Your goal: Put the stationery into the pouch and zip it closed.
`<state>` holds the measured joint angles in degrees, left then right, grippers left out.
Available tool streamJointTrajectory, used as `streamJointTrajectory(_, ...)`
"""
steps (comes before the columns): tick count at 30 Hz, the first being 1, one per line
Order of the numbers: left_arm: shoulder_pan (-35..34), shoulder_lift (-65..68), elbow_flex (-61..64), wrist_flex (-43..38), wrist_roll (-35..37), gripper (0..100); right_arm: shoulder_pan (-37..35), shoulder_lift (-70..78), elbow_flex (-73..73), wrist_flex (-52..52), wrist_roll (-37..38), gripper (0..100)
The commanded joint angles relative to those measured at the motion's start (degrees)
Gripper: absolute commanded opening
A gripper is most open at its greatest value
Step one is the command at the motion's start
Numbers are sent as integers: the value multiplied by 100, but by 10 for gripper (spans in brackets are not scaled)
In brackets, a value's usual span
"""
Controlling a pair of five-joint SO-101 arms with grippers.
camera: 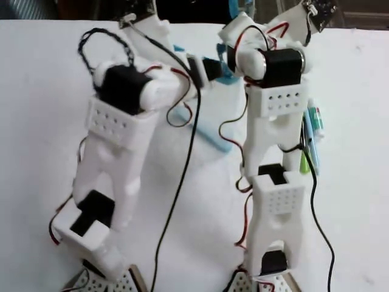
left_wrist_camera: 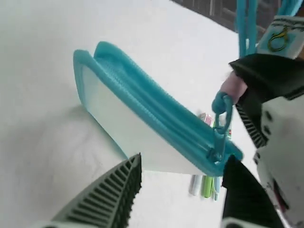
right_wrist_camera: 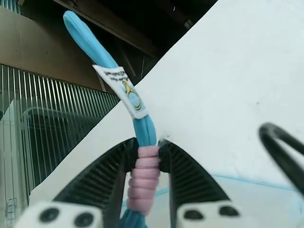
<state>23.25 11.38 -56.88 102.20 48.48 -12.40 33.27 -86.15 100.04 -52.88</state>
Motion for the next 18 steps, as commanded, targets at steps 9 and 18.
streamJointTrajectory(9,180,382,-281,0,53,282,40,-92,-97,84,-44,17)
streamJointTrajectory(18,374,857,-281,9,220,280,171,-75,-97,-22,-44,17)
